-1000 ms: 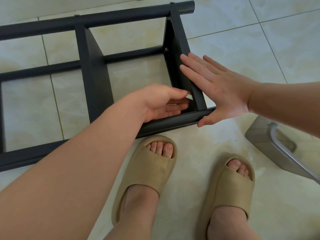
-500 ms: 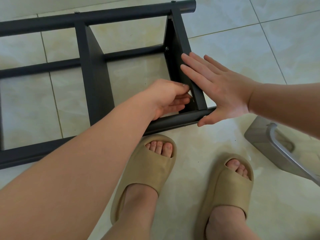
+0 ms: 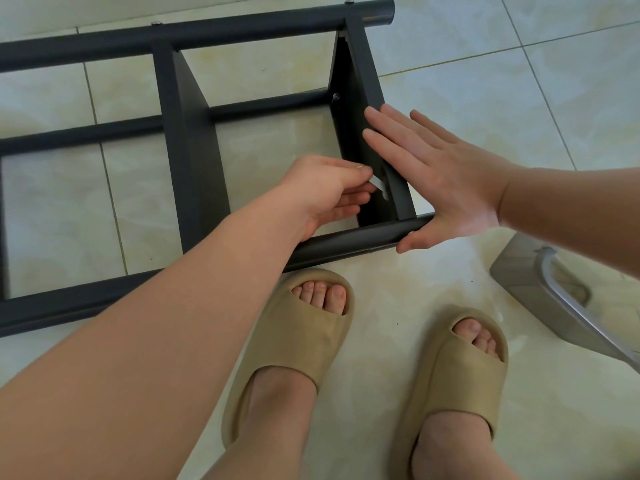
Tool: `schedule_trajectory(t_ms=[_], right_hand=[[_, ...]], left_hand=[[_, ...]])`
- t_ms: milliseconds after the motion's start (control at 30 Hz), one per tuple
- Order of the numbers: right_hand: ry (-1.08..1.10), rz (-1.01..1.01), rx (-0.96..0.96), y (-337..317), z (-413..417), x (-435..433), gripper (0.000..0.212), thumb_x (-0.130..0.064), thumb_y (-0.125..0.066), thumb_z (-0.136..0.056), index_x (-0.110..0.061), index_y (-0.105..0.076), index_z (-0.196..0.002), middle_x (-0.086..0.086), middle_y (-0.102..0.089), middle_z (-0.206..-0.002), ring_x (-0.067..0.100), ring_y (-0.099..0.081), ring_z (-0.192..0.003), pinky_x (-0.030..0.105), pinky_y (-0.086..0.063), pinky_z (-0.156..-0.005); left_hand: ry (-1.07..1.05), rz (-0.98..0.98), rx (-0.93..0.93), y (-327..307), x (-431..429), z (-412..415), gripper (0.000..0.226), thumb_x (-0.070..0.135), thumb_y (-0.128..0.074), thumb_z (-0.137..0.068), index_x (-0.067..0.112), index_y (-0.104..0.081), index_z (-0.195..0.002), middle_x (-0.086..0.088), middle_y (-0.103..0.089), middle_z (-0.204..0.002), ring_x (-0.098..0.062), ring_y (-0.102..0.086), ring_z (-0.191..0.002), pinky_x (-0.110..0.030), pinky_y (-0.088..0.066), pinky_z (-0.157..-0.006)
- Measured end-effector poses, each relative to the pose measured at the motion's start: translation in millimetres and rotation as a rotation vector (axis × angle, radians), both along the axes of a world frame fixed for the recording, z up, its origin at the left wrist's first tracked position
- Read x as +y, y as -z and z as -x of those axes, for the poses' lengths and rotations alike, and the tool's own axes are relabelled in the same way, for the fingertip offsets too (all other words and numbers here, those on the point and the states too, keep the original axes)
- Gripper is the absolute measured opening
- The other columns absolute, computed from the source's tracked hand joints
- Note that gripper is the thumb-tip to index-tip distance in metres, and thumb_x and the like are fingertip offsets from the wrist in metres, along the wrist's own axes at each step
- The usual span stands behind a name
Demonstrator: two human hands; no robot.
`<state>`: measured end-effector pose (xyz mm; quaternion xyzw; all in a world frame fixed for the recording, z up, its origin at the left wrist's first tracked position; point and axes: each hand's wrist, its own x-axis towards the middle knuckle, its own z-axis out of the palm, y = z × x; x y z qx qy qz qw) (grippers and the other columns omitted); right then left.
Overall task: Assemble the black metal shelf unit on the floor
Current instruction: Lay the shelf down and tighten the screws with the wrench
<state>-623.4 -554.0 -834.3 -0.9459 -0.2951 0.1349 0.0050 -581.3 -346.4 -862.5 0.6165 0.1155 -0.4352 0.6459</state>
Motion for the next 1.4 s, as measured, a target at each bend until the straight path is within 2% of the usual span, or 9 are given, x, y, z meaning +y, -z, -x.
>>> schedule_trajectory(t_ms=[533,733,900,1167,1400], right_hand=[[0.006,0.001,0.001,-1.5,0.5,1.0,0.132,-0.094,-0.038,-0.07,-0.006,0.001,-0.161,0.012,0.012,-0.169,0.028,0.011,-0.156,0.051,-0.002,-0.126],[0.006,0.0,0.001,-1.9,0.8,1.6,0.133,-0.093,-0.039,-0.07,-0.005,0.001,-0.161,0.013,0.011,-0.169,0.029,0.011,-0.156,0.05,-0.002,-0.127],[0.005,-0.016,-0.004,-2.4,1.0,1.4,0.132,-0.095,-0.036,-0.07,-0.005,0.0,-0.161,0.014,0.01,-0.169,0.029,0.009,-0.156,0.052,-0.003,-0.126],[0.002,-0.016,-0.003,-1.1,0.7,1.2,0.132,-0.097,-0.032,-0.071,-0.005,0.0,-0.161,0.013,0.011,-0.169,0.028,0.01,-0.156,0.051,-0.003,-0.127],[0.005,-0.024,0.0,-0.7,0.8,0.9,0.131,-0.094,-0.036,-0.071,-0.006,0.0,-0.161,0.013,0.01,-0.169,0.028,0.01,-0.156,0.05,-0.002,-0.127]], left_hand=[[0.09,0.013,0.023,-3.6,0.4,0.9,0.006,0.016,-0.071,-0.091,0.012,-0.068,-0.095,-0.003,-0.077,-0.078,-0.01,-0.073,-0.069,-0.023,-0.056,-0.06],[0.043,0.048,0.093,-5.6,0.5,0.5,0.004,0.016,-0.067,-0.094,0.012,-0.066,-0.095,-0.002,-0.076,-0.078,-0.009,-0.073,-0.068,-0.024,-0.057,-0.059],[0.093,0.042,0.146,-7.2,-0.2,-0.1,0.008,0.017,-0.065,-0.095,0.009,-0.066,-0.093,-0.003,-0.076,-0.078,-0.01,-0.072,-0.067,-0.025,-0.058,-0.06],[0.196,0.016,0.048,-6.8,1.5,-2.8,0.011,0.019,-0.06,-0.099,0.011,-0.064,-0.092,0.0,-0.075,-0.076,-0.008,-0.071,-0.066,-0.023,-0.055,-0.06],[0.247,-0.014,-0.019,-7.5,4.8,-3.4,0.011,0.016,-0.059,-0.099,0.013,-0.062,-0.089,-0.001,-0.075,-0.074,-0.009,-0.069,-0.064,-0.024,-0.054,-0.06]])
